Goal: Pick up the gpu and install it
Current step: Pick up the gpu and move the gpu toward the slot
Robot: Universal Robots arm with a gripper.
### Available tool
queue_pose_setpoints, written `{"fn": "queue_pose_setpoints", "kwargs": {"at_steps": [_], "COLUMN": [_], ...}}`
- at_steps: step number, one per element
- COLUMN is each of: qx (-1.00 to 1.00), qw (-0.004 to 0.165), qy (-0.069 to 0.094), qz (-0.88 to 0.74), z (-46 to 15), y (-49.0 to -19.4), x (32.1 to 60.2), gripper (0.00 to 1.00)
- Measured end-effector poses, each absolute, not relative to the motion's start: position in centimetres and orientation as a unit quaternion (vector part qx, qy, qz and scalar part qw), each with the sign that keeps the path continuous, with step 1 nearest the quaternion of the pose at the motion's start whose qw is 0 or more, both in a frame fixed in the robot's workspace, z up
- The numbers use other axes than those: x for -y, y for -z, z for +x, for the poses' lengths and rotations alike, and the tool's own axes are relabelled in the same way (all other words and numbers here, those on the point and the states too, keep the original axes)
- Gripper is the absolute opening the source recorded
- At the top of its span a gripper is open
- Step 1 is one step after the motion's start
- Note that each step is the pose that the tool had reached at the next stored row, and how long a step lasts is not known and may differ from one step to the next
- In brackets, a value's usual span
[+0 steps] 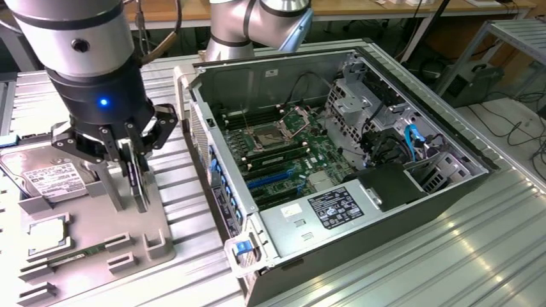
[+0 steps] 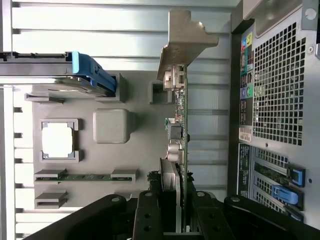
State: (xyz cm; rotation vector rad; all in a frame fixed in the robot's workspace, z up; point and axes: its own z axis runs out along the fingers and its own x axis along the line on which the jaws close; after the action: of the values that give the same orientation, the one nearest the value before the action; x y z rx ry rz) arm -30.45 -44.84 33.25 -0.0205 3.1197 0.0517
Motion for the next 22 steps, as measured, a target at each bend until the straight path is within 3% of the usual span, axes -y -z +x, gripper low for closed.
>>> {"fn": "queue_pose_setpoints", "kwargs": {"at_steps": [22], "qx": [-1.0], "qw": [0.011], "qy": [-0.017], "qz": [-0.007], "z": [-30.5], "y": [-40.5], "x": [44.8], "gripper": [0.28]}}
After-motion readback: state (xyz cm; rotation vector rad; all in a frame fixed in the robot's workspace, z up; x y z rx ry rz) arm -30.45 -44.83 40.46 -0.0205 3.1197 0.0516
